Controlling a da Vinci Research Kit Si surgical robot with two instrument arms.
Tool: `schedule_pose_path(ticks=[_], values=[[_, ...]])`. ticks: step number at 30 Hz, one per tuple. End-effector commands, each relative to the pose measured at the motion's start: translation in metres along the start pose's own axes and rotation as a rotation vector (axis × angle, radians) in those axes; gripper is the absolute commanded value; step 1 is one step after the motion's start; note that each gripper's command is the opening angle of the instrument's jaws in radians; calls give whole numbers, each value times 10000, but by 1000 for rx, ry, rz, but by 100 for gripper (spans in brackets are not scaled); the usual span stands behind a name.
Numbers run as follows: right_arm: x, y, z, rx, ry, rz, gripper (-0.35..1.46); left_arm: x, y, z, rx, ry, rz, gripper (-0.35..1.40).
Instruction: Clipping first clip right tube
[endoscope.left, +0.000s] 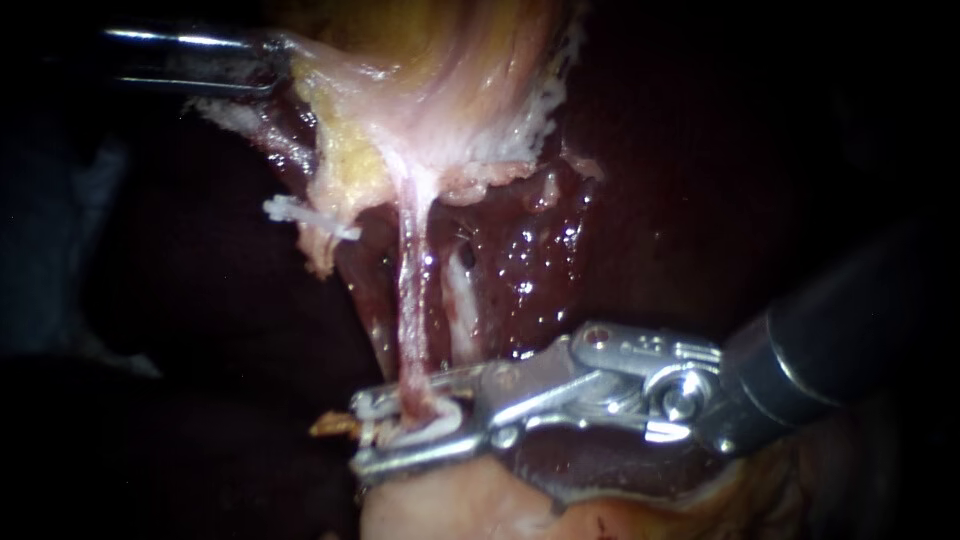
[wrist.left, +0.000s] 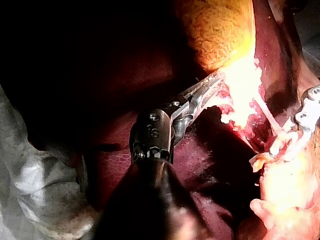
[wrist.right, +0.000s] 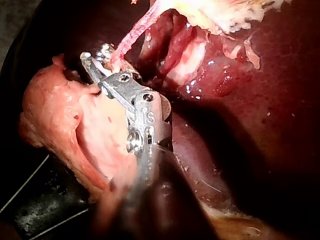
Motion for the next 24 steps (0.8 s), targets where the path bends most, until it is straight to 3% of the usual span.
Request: schedule_pose_path(ticks=[1,3,7,24], values=[[0,0,-1,-4,2,11,-15,0,0,0,0,0,1,-35],[-1,0,-4,-4,2,47,-35,0,0,0,0,0,1,-35],[-1,0,-5,-21,13,159,-35,0,0,0,0,0,1,-35],[-5,-1,-4,-29,-1,157,-35,0,0,1,0,0,1,-35]])
